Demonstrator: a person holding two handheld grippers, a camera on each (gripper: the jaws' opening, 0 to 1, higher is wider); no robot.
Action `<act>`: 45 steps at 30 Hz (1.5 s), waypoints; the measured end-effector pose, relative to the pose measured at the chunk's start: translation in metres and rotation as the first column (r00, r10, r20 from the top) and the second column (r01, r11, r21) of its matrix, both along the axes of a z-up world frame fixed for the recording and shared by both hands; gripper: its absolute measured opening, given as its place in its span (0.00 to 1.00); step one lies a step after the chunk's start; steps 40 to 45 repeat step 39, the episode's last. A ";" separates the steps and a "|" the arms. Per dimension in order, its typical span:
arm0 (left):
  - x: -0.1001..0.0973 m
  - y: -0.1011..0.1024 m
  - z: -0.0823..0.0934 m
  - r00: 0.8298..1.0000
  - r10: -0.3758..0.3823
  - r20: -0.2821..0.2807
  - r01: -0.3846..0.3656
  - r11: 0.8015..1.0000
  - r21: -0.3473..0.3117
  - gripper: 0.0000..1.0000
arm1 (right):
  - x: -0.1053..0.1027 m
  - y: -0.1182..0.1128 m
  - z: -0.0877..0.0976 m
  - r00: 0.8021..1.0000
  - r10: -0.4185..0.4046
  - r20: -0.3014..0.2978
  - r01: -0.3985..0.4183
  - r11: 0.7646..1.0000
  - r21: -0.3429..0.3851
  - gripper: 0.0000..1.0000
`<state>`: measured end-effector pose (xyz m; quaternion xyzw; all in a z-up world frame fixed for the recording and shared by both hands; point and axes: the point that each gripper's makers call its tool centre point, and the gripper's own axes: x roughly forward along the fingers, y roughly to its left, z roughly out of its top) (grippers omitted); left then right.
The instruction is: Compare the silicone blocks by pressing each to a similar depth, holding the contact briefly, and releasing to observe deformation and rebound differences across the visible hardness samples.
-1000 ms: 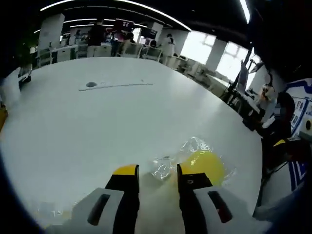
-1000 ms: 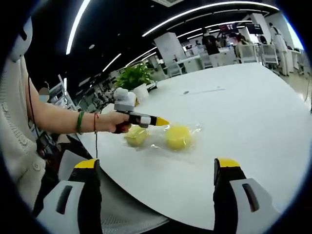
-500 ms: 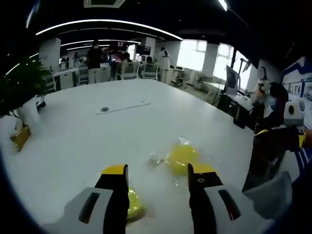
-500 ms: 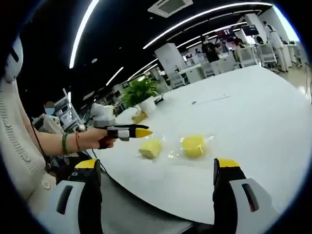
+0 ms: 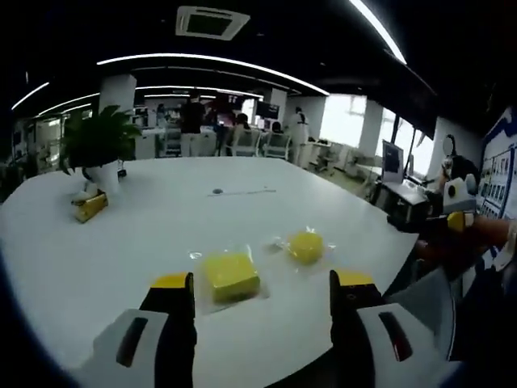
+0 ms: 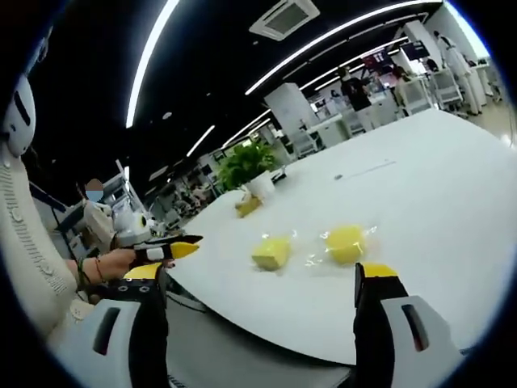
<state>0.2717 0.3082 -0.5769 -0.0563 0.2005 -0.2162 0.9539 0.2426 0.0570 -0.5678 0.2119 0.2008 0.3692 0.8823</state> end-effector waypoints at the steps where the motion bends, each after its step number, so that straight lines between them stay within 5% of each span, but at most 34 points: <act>1: -0.003 0.004 0.000 1.000 0.011 -0.003 -0.011 1.000 -0.009 0.68 | -0.001 0.001 -0.001 1.000 0.003 -0.009 -0.003 1.000 -0.002 0.92; 7: -0.013 0.018 0.008 0.998 0.060 0.016 -0.059 0.995 -0.081 0.72 | -0.009 0.005 -0.002 1.000 0.018 0.002 -0.018 0.999 -0.051 0.91; 45: -0.015 0.033 0.016 0.994 0.109 0.008 -0.108 0.989 -0.100 0.74 | -0.014 0.012 -0.012 0.998 0.062 0.000 -0.062 0.995 -0.081 0.90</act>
